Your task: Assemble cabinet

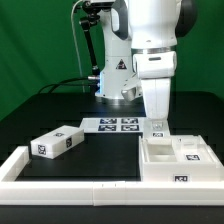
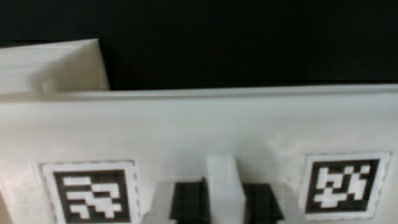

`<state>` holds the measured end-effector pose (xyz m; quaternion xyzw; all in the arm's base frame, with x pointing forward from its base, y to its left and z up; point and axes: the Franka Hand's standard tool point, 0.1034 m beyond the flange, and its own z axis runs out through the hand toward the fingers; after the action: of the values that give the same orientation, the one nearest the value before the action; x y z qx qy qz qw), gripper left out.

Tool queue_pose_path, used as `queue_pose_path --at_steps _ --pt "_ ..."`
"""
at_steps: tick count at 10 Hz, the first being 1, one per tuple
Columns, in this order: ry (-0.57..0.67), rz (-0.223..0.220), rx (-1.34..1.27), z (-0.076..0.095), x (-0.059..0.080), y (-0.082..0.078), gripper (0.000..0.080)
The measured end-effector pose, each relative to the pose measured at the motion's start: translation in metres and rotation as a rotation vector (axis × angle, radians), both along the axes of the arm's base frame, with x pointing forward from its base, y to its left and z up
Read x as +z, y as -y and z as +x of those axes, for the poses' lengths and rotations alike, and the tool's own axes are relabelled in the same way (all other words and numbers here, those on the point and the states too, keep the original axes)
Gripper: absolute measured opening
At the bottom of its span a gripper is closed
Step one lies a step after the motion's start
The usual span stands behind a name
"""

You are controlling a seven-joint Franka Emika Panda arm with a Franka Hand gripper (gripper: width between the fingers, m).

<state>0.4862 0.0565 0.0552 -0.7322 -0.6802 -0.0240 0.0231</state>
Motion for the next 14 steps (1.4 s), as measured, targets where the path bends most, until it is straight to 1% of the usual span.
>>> queue_pose_path --at_steps 5,6,10,14 --pt "0.002 0.0 0.009 0.0 0.0 0.0 0.007" --pt "0.0 0.001 0.007 0.003 0.0 0.0 0.007" --pt "0.001 0.011 -0.003 0.045 0.001 0.003 0.007" --pt "0.001 0.019 -0.005 0.074 0.001 0.005 0.007"
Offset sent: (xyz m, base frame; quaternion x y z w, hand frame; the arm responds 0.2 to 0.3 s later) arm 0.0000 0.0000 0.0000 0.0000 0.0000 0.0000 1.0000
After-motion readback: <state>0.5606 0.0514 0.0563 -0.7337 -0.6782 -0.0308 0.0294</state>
